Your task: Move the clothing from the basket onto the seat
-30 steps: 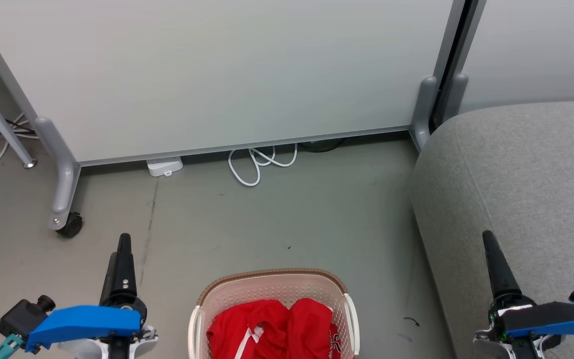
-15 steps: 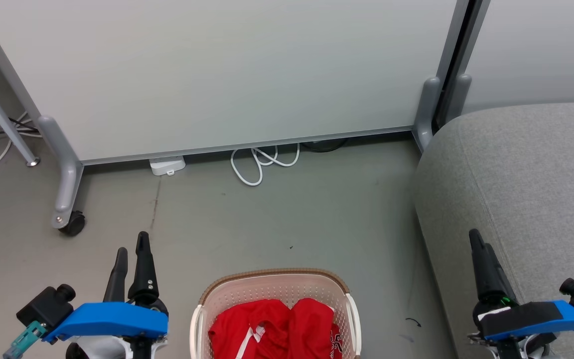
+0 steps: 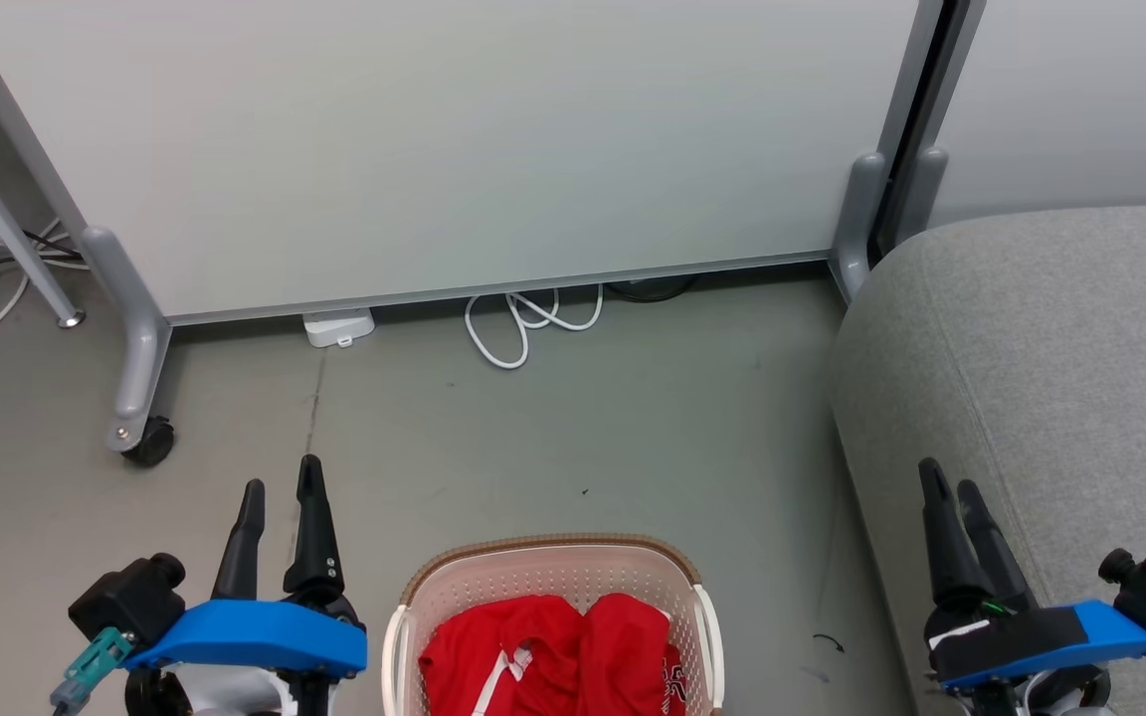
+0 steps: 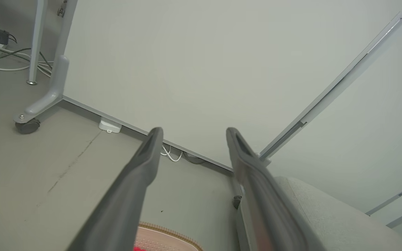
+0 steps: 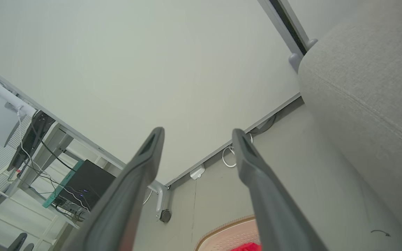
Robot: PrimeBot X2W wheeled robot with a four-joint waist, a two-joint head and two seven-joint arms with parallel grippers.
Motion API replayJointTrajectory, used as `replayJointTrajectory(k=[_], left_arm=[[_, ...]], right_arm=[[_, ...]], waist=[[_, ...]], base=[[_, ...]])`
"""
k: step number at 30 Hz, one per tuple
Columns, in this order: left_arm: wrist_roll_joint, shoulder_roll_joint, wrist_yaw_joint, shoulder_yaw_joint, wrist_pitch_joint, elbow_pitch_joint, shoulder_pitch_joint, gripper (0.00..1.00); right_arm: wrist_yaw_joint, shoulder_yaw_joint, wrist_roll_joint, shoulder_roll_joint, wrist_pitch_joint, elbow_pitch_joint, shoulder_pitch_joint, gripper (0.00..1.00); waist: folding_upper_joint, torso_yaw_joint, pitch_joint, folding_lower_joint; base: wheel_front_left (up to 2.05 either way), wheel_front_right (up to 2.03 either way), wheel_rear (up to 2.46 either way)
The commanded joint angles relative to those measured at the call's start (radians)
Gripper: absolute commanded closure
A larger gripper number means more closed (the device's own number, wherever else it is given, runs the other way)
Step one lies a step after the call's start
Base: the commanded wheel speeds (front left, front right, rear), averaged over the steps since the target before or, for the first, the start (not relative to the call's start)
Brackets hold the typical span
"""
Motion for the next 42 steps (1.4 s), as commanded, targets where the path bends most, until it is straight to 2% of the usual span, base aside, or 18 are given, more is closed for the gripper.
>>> replayJointTrajectory(k=[1,24,42], left_arm=[[0.032,0.007,0.005,-0.005,-0.010,-0.011,-0.024,0.00],[0.272,0.008,0.031,-0.062,-0.070,-0.008,-0.031,0.00],[0.415,0.008,0.048,-0.097,-0.107,-0.013,-0.035,0.00]], right_arm=[[0.002,0.004,-0.028,-0.006,-0.010,-0.014,-0.003,0.00],[0.002,0.030,-0.250,-0.008,-0.069,-0.021,0.002,0.00],[0.003,0.049,-0.385,-0.008,-0.107,-0.026,0.004,0.00]], waist=[[0.0000,0.001,0.000,0.0000],[0.0000,0.009,0.011,0.0000],[0.0000,0.019,0.018,0.0000]], base=[[0.00,0.00,0.00],[0.00,0.00,0.00],[0.00,0.00,0.00]])
